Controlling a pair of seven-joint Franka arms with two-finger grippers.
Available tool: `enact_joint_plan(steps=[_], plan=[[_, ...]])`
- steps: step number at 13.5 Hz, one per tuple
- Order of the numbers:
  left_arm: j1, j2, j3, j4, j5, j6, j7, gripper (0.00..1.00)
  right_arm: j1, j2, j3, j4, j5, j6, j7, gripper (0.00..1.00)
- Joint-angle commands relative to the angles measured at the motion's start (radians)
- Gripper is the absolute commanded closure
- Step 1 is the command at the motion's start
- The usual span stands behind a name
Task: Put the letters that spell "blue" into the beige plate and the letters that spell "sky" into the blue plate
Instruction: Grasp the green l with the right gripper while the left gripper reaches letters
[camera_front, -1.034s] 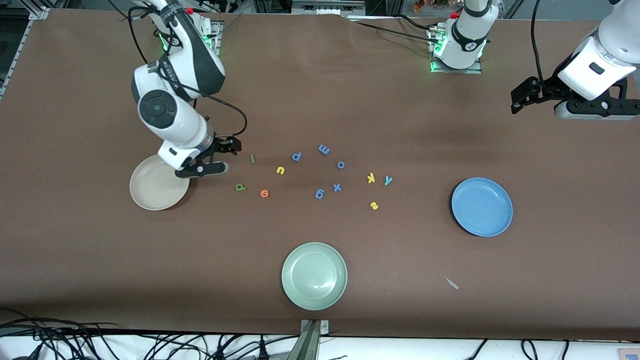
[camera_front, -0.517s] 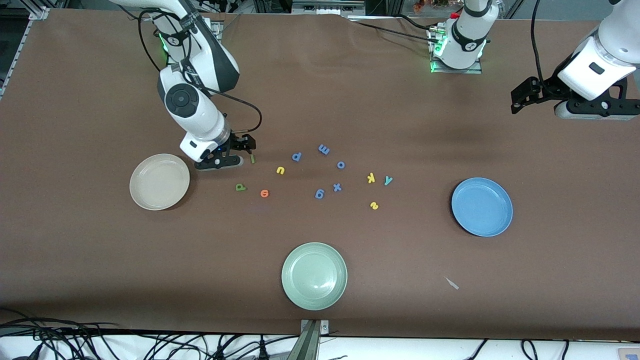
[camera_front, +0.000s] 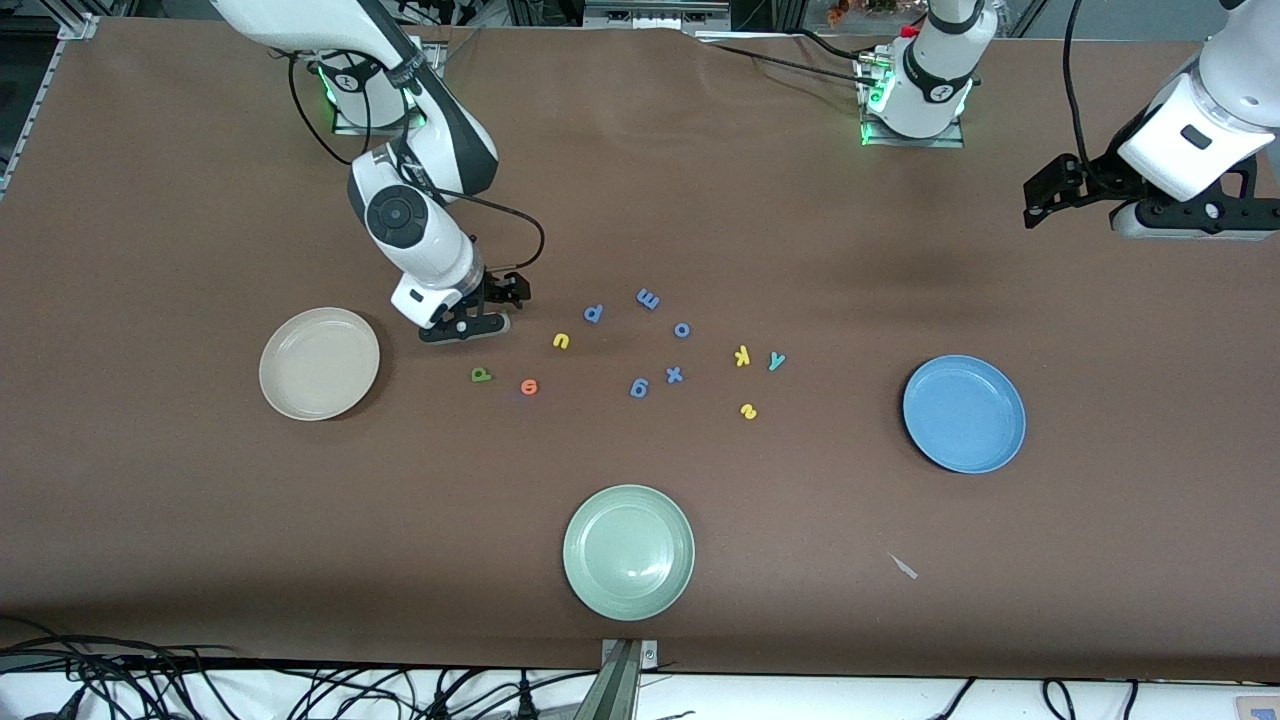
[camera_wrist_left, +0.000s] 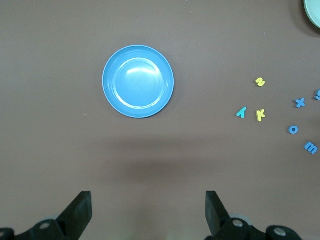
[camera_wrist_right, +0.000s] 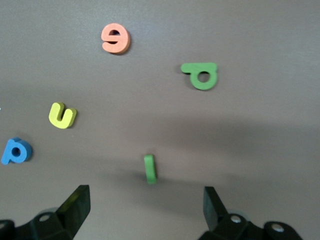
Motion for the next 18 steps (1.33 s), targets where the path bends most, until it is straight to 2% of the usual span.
enact_joint_plan(steps=[1, 3, 6, 7, 11, 13, 15, 18], plan=[[0.002, 0.004, -0.003, 0.010, 0.020, -0.004, -0.008, 0.00, 0.004, 0.048, 0.002, 0.006, -0.008, 0.063, -0.005, 0.04], [0.002, 0.004, -0.005, 0.010, 0.017, -0.004, -0.008, 0.00, 0.009, 0.051, 0.002, 0.008, -0.009, 0.061, -0.016, 0.12], [-0.002, 0.011, -0.005, 0.015, 0.017, -0.004, -0.008, 0.00, 0.007, 0.068, 0.001, 0.005, -0.009, 0.058, -0.028, 0.28], [-0.002, 0.030, -0.003, 0.056, 0.017, -0.004, -0.008, 0.00, 0.006, 0.077, -0.001, 0.003, -0.008, 0.058, -0.028, 0.35], [-0.019, 0.114, -0.002, 0.107, 0.023, -0.006, -0.004, 0.00, 0.006, 0.089, -0.004, 0.003, -0.008, 0.055, -0.026, 0.42], [-0.039, 0.142, -0.003, 0.105, 0.018, 0.014, -0.001, 0.00, 0.006, 0.091, -0.004, 0.005, -0.008, 0.055, -0.026, 0.53], [-0.068, 0.166, -0.005, 0.092, 0.012, 0.066, -0.001, 0.00, 0.006, 0.091, -0.004, 0.006, -0.008, 0.055, -0.026, 0.69], [-0.099, 0.252, -0.008, 0.075, -0.054, 0.150, -0.001, 0.00, 0.006, 0.108, -0.004, 0.009, -0.008, 0.058, -0.026, 0.85]])
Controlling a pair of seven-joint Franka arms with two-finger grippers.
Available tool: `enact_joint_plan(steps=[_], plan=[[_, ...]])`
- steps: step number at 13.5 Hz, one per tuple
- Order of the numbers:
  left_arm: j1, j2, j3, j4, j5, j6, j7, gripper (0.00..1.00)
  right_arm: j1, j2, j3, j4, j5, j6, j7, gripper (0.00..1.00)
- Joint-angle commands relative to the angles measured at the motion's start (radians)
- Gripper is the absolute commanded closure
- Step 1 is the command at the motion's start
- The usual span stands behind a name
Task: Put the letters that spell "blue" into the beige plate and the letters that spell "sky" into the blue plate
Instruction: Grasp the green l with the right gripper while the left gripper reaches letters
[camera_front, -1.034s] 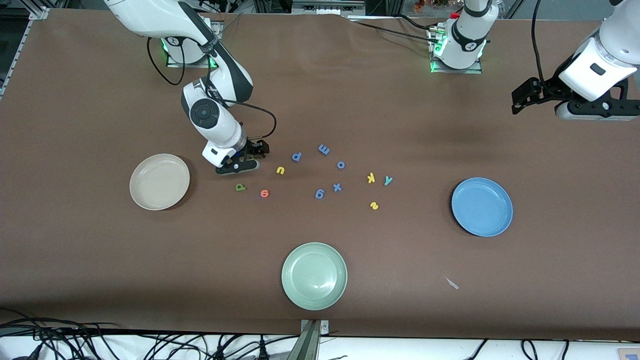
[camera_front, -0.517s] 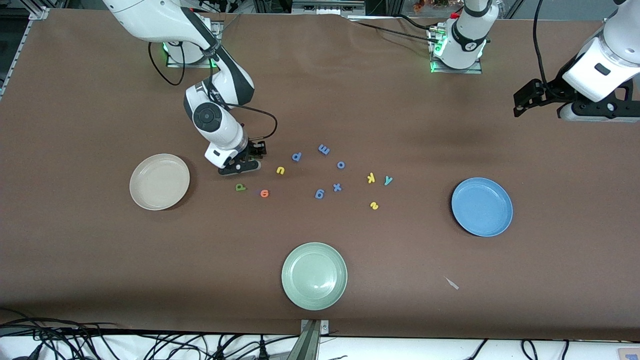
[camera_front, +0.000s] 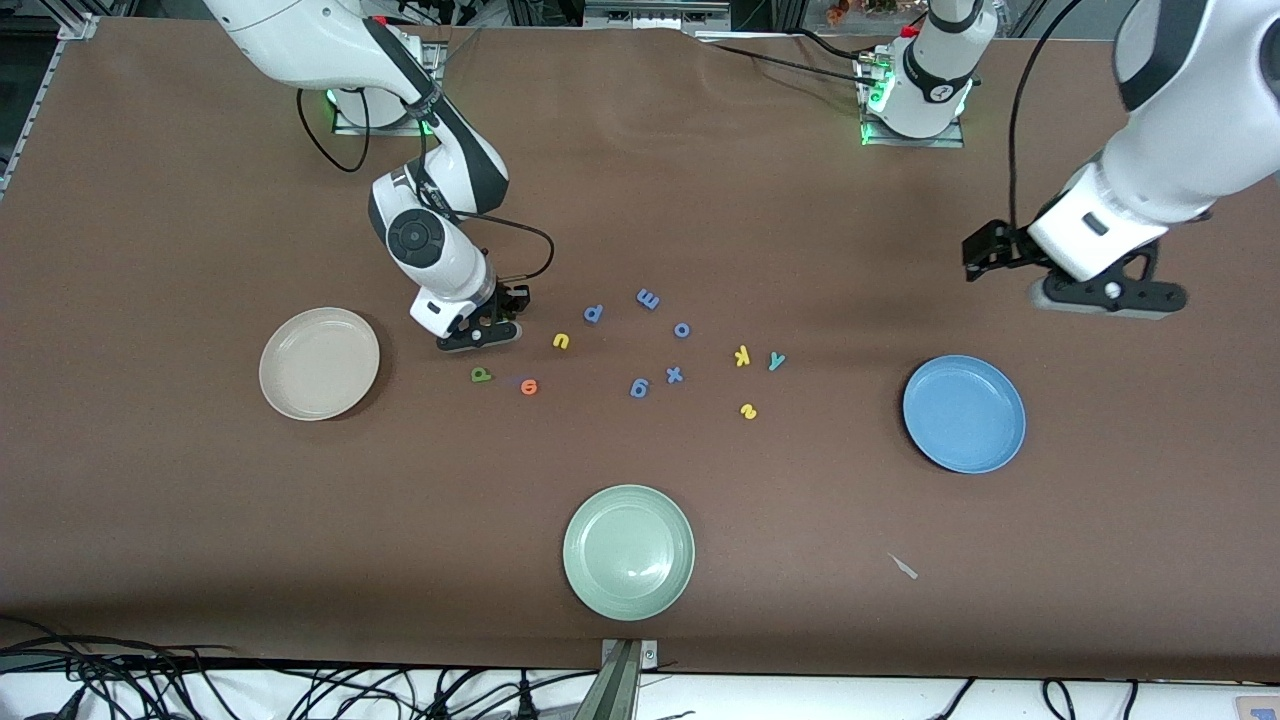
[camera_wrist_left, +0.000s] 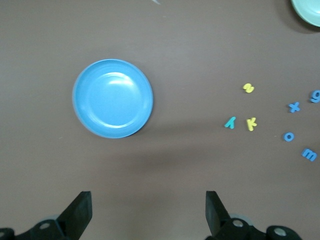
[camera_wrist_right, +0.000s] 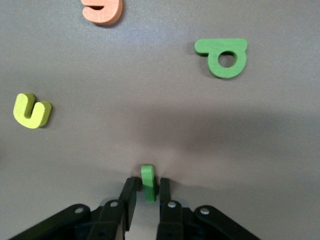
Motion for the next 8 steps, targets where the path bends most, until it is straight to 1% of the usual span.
enact_joint_plan(steps=[1, 2, 3, 5, 7, 8], plan=[[-0.033, 0.085, 0.000, -0.003, -0.064, 0.090, 0.000, 0.00, 0.002, 0.024, 0.000, 0.014, -0.006, 0.005, -0.010, 0.94], [-0.041, 0.113, 0.000, -0.020, -0.079, 0.144, 0.000, 0.00, 0.000, 0.021, 0.000, 0.026, -0.006, -0.001, -0.013, 1.00], [-0.057, 0.148, 0.000, -0.027, -0.079, 0.188, 0.003, 0.00, -0.003, 0.011, -0.001, 0.043, -0.006, -0.049, -0.016, 1.00], [-0.097, 0.226, 0.000, -0.031, -0.076, 0.259, 0.006, 0.00, -0.008, -0.009, -0.009, 0.140, -0.004, -0.234, -0.016, 1.00], [-0.129, 0.300, 0.001, -0.037, -0.075, 0.336, 0.006, 0.00, -0.008, -0.017, -0.036, 0.241, -0.004, -0.409, -0.019, 1.00], [-0.146, 0.326, 0.001, -0.037, -0.072, 0.364, 0.006, 0.00, -0.009, -0.017, -0.062, 0.291, -0.006, -0.487, -0.026, 1.00]])
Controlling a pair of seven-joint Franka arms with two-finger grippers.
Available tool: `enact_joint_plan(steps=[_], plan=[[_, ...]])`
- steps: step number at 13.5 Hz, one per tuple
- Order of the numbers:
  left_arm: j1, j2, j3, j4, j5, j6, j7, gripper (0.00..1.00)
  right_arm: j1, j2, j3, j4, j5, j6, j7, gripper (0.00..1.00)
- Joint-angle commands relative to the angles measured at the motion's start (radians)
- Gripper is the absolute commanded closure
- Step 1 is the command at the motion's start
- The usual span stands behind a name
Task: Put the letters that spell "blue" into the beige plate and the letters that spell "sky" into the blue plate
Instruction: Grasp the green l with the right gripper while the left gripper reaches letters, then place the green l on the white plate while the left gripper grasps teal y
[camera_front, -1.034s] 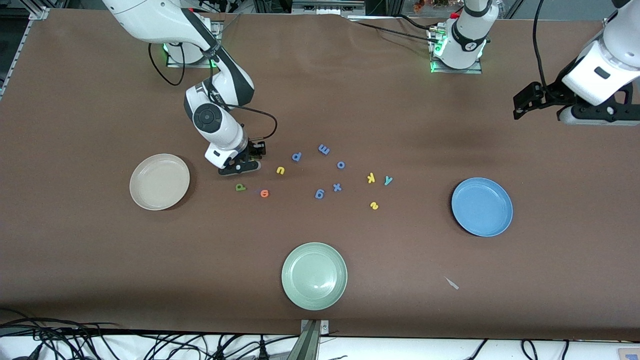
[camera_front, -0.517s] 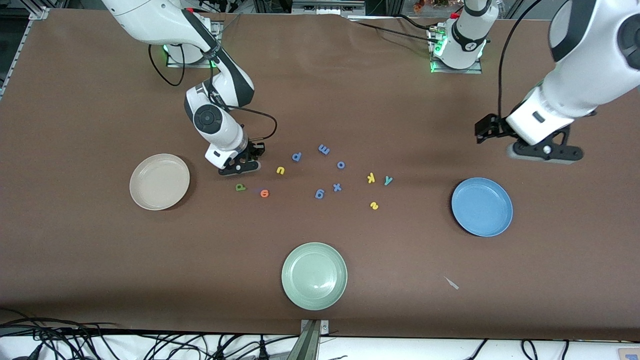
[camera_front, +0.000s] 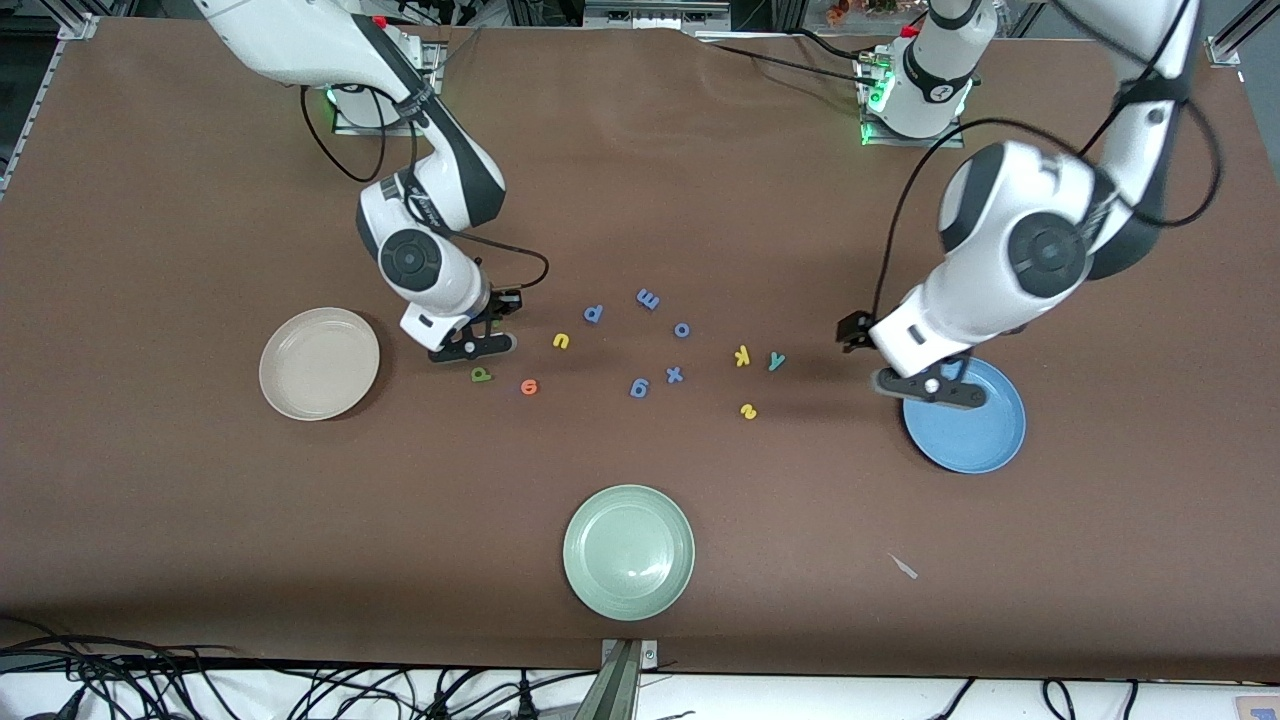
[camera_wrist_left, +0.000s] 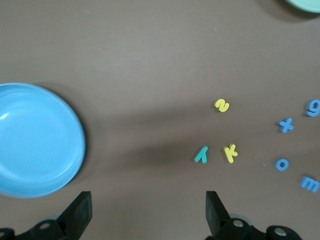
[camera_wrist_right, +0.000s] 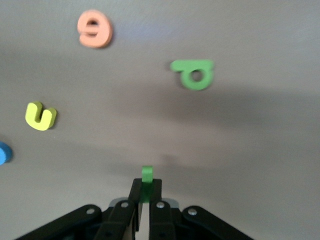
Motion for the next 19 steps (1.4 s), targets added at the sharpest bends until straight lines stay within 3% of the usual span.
enact_joint_plan(steps=[1, 3, 6, 9, 13, 14, 15, 16, 19], plan=[[-0.052, 0.075, 0.008, 0.013, -0.004, 0.048, 0.006, 0.00, -0.005, -0.007, -0.060, 0.139, -0.004, -0.210, -0.064, 1.00], [-0.081, 0.109, 0.011, 0.016, -0.003, 0.049, 0.005, 0.00, -0.006, -0.008, -0.135, 0.195, -0.004, -0.274, -0.140, 1.00], [-0.095, 0.144, 0.015, 0.014, -0.003, 0.049, 0.008, 0.00, -0.012, 0.010, -0.231, 0.199, -0.006, -0.255, -0.171, 1.00], [-0.131, 0.193, 0.026, 0.014, -0.017, 0.074, -0.006, 0.00, -0.020, 0.032, -0.287, 0.199, -0.033, -0.249, -0.171, 1.00], [-0.161, 0.276, 0.026, -0.021, -0.017, 0.271, -0.008, 0.00, -0.078, 0.088, -0.307, 0.204, -0.095, -0.216, -0.171, 0.99], [-0.168, 0.284, 0.026, -0.041, -0.015, 0.308, -0.008, 0.00, -0.093, 0.101, -0.307, 0.204, -0.096, -0.203, -0.171, 0.77], [-0.171, 0.286, 0.026, -0.067, -0.014, 0.346, -0.008, 0.02, -0.104, 0.101, -0.307, 0.204, -0.096, -0.193, -0.171, 0.22], [-0.172, 0.286, 0.026, -0.088, -0.012, 0.376, -0.006, 0.04, -0.107, 0.099, -0.307, 0.205, -0.092, -0.194, -0.171, 0.00], [-0.175, 0.251, 0.026, -0.148, -0.014, 0.385, -0.008, 0.03, -0.081, 0.085, -0.292, 0.221, -0.072, -0.203, -0.125, 0.00]])
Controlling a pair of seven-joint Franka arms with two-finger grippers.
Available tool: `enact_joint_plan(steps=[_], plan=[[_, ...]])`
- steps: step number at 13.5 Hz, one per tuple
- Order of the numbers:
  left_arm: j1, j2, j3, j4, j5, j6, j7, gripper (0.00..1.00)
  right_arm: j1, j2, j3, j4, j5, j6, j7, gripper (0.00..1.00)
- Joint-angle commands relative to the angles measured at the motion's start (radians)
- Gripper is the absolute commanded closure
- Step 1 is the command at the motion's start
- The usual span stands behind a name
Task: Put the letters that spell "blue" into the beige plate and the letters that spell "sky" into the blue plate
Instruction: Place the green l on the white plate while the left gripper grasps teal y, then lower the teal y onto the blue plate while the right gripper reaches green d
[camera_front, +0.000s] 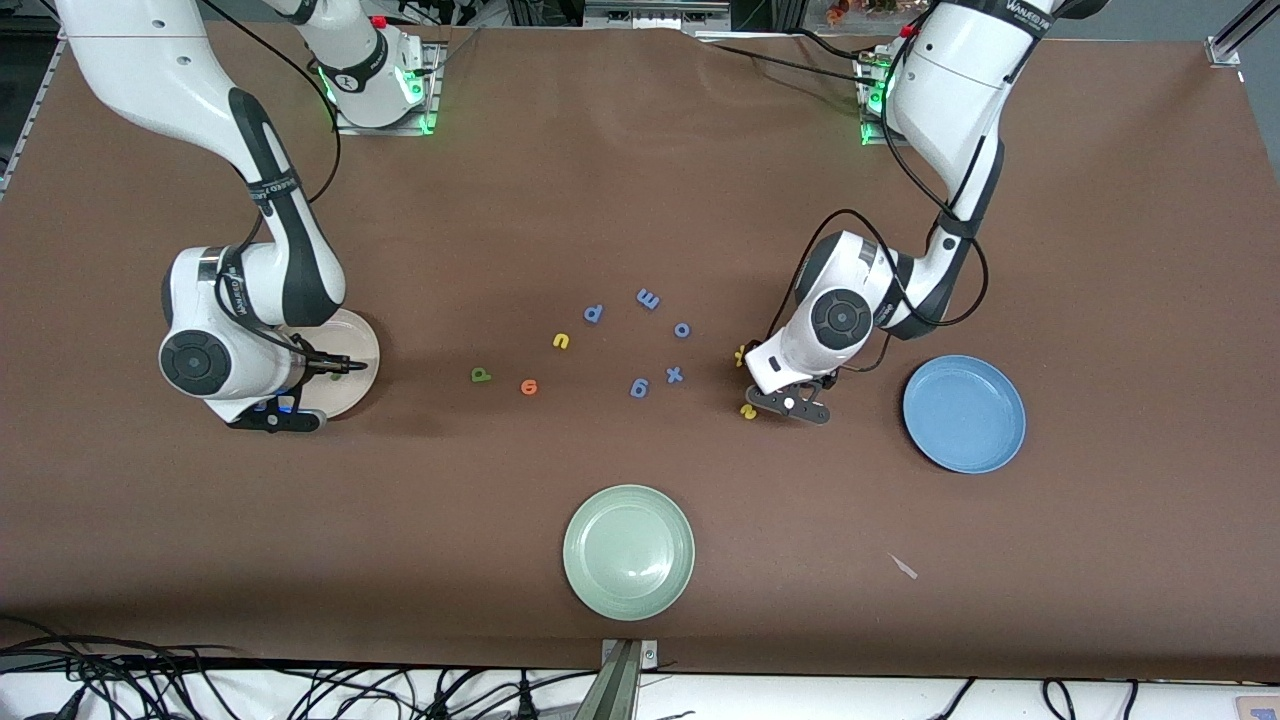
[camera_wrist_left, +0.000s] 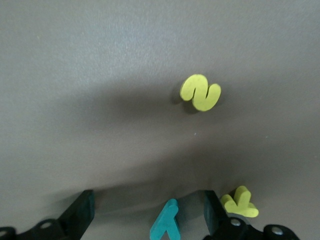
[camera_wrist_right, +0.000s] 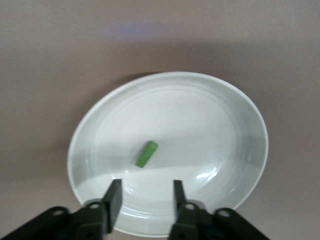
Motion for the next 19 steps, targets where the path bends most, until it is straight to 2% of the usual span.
enact_joint_plan(steps=[1, 4, 6, 7, 8, 9, 10, 17, 19], plan=[[-0.020, -0.066, 0.017, -0.076, -0.014, 0.008, 0.002, 0.03, 0.021, -0.008, 0.032, 0.037, 0.021, -0.017, 0.070, 0.00], [-0.020, -0.077, 0.017, -0.093, -0.014, 0.008, 0.002, 0.06, 0.026, -0.008, 0.118, 0.056, 0.026, -0.017, 0.246, 0.00], [-0.020, -0.085, 0.017, -0.099, -0.014, 0.008, 0.002, 0.19, 0.027, 0.001, 0.171, 0.062, 0.026, -0.007, 0.320, 0.00], [-0.023, -0.085, 0.017, -0.099, -0.014, 0.008, 0.002, 0.31, 0.032, 0.011, 0.190, 0.062, 0.043, 0.004, 0.336, 0.00], [-0.029, -0.085, 0.017, -0.099, -0.014, 0.008, 0.002, 0.32, 0.047, 0.021, 0.201, 0.065, 0.076, 0.030, 0.371, 0.00], [-0.031, -0.085, 0.017, -0.098, -0.014, 0.010, 0.002, 0.33, 0.068, 0.027, 0.202, 0.066, 0.089, 0.058, 0.399, 0.00], [-0.037, -0.085, 0.017, -0.098, -0.014, 0.011, 0.002, 0.39, 0.090, 0.038, 0.202, 0.068, 0.093, 0.076, 0.405, 0.00], [-0.041, -0.094, 0.017, -0.099, -0.006, 0.010, 0.014, 0.98, 0.127, 0.103, 0.205, 0.056, 0.093, 0.191, 0.402, 0.00], [-0.026, -0.129, 0.017, -0.099, -0.004, 0.004, 0.019, 1.00, 0.130, 0.104, 0.204, 0.039, 0.093, 0.205, 0.385, 0.00]])
